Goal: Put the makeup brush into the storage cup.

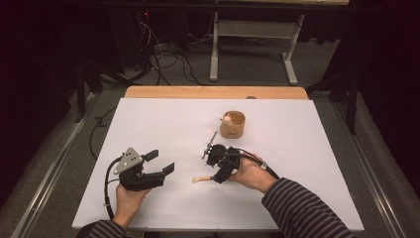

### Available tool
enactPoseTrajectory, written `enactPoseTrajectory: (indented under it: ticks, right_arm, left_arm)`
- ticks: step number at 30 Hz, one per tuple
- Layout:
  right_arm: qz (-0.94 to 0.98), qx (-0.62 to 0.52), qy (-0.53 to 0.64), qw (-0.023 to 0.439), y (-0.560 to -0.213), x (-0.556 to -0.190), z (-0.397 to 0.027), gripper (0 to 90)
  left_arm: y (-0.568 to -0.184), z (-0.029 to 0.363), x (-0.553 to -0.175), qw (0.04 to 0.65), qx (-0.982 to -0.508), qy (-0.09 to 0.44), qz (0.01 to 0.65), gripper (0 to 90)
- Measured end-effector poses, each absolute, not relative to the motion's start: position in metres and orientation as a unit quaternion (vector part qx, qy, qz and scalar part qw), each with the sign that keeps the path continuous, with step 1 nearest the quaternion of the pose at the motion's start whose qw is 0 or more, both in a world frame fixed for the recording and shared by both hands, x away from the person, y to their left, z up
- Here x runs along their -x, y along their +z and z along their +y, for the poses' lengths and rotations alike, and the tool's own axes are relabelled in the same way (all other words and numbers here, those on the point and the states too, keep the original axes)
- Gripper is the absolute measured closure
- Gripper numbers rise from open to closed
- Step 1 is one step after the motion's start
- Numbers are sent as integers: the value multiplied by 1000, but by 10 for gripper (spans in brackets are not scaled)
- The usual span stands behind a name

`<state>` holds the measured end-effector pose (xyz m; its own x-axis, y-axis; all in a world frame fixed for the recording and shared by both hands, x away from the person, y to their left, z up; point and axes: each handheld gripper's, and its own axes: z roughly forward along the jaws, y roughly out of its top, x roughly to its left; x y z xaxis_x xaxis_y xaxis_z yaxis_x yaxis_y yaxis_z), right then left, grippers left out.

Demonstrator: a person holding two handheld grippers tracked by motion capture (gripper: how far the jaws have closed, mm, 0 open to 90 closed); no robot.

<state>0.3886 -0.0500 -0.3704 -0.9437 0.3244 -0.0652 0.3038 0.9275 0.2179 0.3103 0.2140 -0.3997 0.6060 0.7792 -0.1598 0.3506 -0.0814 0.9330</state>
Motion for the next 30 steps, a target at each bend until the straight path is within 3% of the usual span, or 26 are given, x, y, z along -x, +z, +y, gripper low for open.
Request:
enactPoseTrajectory:
  ticks: [30]
  right_arm:
    - [986,-157,50,29,-395,-395,-41,651]
  left_arm:
    - [-400,214,-311,547,-710,195,398,228]
